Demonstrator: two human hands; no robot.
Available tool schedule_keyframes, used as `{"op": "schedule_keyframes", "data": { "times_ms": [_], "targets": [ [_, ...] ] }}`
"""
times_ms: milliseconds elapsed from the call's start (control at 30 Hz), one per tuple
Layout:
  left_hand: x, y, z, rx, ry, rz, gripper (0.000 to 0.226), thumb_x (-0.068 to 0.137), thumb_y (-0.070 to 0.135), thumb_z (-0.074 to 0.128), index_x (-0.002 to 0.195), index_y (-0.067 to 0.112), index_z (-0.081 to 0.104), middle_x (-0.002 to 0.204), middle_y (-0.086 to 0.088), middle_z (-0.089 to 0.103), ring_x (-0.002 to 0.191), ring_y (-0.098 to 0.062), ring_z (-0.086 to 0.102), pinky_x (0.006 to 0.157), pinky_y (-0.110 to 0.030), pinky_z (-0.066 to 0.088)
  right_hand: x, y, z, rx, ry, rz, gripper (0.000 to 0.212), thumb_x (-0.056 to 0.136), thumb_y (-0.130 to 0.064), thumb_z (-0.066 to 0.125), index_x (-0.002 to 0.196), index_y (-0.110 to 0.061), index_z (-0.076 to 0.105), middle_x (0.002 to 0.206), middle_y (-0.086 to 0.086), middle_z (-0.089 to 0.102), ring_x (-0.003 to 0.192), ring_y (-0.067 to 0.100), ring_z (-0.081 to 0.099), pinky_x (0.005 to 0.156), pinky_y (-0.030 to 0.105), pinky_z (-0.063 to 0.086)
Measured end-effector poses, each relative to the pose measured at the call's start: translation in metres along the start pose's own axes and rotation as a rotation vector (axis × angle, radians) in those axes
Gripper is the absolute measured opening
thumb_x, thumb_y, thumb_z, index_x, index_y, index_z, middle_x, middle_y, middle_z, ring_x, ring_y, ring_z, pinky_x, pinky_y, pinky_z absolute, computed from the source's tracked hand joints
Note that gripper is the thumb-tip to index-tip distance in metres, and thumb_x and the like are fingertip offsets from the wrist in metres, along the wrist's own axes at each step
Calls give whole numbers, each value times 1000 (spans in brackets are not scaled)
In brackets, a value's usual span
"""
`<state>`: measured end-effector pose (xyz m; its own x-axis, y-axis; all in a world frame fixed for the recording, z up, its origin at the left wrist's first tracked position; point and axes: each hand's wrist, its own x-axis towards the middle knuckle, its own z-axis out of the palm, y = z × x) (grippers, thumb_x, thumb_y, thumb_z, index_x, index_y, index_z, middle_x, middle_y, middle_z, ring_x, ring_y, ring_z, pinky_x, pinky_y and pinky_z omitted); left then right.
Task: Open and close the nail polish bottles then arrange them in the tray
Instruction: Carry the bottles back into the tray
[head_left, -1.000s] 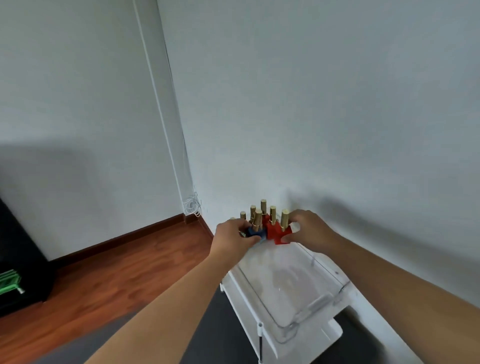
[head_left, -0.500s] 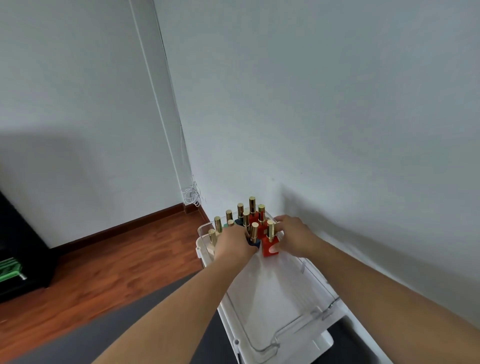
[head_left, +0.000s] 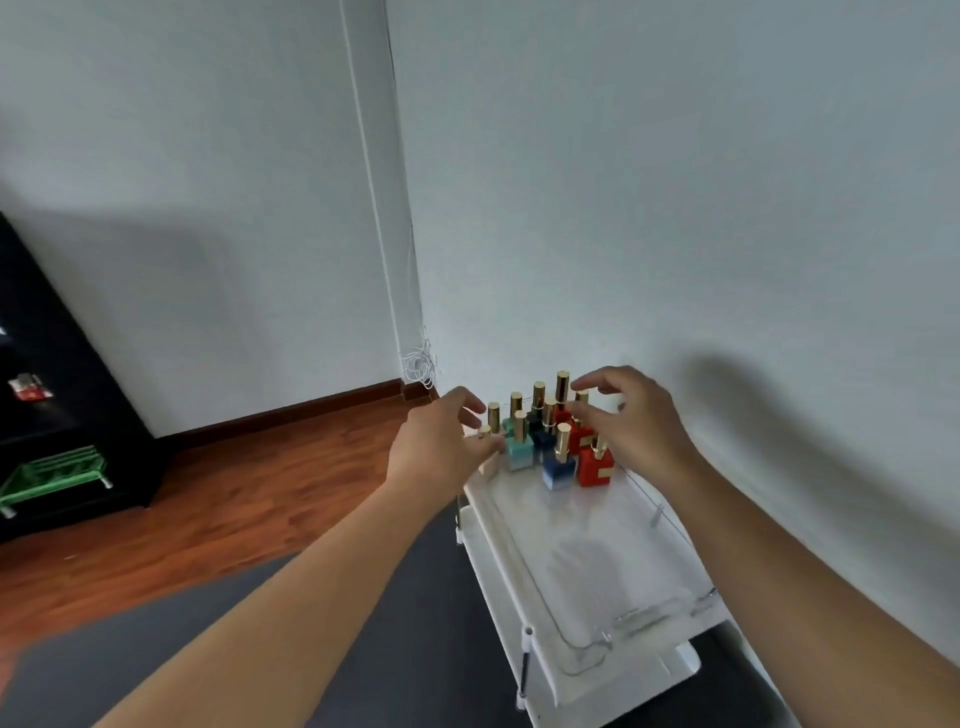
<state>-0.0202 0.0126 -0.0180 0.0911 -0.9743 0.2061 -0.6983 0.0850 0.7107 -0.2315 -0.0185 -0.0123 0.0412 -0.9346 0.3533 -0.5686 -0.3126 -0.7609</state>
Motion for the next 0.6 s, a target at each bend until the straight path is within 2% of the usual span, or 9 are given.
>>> {"op": "schedule_keyframes", "data": {
  "times_ms": [33,100,233,300,400,500,600],
  "targets": [
    [-7,-11,-19,11,56,13,31,70,37,78,95,31,60,84,16,66,72,-3,61,68,-31,54,-4,-17,13,51,13,-36,11,76,-23,73,85,-28,68,93,-12,64,83,-10,54,68,4,37],
    [-20,-37,-56,60,131,39,33,69,40,77,96,38,58,85,22,62,71,3,58,66,-28,51,-15,-50,44,143,-38,-100,12,76,-19,72,78,-31,67,84,-13,66,74,-11,56,64,2,39],
    [-59,-117,-123,181,170,-18,44,68,47,77,106,38,56,100,20,59,87,0,54,74,-27,47,-50,-100,133,134,-313,-198,13,74,-31,73,83,-35,65,82,-23,64,81,-13,55,66,3,36],
    [-88,-164,-151,226,158,-111,48,69,47,77,110,35,56,104,16,58,95,-6,53,83,-30,46,-71,-114,182,125,-491,-201,21,74,-35,73,91,-36,63,88,-23,62,86,-12,55,69,3,36],
    [-134,-230,-175,267,97,-259,57,67,50,78,115,32,54,110,13,55,108,-11,49,92,-31,42,-101,-111,244,54,-714,-109,36,75,-33,74,107,-37,56,104,-18,60,100,0,53,81,15,39],
    [-174,-285,-181,260,-2,-409,71,63,51,81,123,30,50,120,12,51,118,-11,43,97,-29,38,-126,-93,291,-81,-852,1,51,76,-26,74,121,-32,51,122,-12,56,115,7,49,90,23,36],
    [-198,-322,-168,234,-113,-490,75,64,46,82,127,28,47,127,7,50,121,-12,42,100,-30,37,-144,-76,319,-164,-922,77,59,74,-23,76,125,-31,49,130,-9,54,118,10,47,92,25,37]
  ]
}}
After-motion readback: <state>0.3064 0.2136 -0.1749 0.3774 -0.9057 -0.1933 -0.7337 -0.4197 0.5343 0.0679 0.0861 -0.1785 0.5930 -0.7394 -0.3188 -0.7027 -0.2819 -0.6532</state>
